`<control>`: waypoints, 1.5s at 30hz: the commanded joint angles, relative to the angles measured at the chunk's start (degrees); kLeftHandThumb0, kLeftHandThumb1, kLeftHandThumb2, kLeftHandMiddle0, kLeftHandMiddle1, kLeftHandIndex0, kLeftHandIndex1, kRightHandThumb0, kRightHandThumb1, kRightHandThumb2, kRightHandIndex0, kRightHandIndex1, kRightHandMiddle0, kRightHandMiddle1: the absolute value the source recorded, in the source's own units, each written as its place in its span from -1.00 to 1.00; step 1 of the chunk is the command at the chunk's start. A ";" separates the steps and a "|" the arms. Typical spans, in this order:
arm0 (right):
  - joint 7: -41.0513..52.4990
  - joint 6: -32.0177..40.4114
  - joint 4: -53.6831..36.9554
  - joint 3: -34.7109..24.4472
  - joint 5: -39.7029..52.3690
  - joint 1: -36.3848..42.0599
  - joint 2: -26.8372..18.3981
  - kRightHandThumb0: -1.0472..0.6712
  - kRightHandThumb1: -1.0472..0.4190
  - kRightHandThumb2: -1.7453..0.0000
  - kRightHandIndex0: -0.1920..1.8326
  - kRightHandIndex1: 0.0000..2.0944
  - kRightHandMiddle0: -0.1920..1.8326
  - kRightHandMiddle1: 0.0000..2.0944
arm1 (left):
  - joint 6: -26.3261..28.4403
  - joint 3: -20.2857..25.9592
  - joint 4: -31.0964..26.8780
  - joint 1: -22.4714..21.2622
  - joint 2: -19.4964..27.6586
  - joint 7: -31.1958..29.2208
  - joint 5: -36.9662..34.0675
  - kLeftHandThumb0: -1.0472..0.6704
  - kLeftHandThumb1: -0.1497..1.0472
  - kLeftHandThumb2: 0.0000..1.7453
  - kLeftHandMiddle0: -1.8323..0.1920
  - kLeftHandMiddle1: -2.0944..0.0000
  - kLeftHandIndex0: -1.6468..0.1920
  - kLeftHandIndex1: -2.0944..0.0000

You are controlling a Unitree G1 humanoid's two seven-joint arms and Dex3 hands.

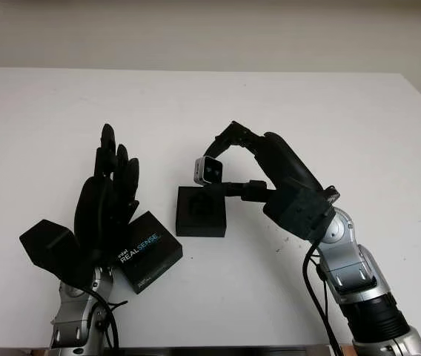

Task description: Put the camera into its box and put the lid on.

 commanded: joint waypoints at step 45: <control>3.62 7.79 5.65 7.30 -8.56 -3.58 1.11 -0.21 -0.95 0.94 -0.45 -0.79 -0.49 0.78 | -1.26 -0.47 0.25 -1.08 -1.25 0.83 0.28 -0.64 1.00 -0.57 1.00 1.00 1.00 1.00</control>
